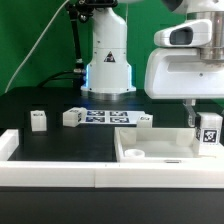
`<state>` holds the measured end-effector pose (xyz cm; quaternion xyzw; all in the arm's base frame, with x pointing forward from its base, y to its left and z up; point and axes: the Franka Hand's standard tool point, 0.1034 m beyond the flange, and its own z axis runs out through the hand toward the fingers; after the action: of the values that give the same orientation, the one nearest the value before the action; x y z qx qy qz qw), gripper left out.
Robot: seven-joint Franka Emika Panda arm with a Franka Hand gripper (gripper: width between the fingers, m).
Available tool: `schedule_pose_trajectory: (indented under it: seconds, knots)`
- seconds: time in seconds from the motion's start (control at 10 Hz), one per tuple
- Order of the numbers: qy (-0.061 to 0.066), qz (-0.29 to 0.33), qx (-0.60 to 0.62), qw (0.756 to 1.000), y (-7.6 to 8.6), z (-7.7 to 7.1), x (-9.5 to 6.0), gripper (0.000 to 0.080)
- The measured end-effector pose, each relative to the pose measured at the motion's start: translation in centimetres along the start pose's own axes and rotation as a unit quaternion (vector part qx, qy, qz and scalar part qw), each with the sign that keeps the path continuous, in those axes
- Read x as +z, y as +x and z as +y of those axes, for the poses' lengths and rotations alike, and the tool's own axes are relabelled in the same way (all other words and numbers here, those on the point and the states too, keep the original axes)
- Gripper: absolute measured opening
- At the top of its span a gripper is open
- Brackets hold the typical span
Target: Assemble one leg
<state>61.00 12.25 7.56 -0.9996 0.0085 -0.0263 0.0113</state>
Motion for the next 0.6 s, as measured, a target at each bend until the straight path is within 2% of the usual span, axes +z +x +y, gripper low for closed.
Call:
schedule_pose_trajectory:
  seconds: [0.2, 0.3, 0.6]
  knots:
    - [0.001, 0.0, 0.017, 1.0, -0.01, 0.01, 0.0, 0.0291]
    - [0.009, -0.002, 0.081, 0.997, 0.0, 0.09, -0.04, 0.0291]
    - [0.017, 0.005, 0.295, 0.955, -0.08, 0.21, 0.18, 0.0292]
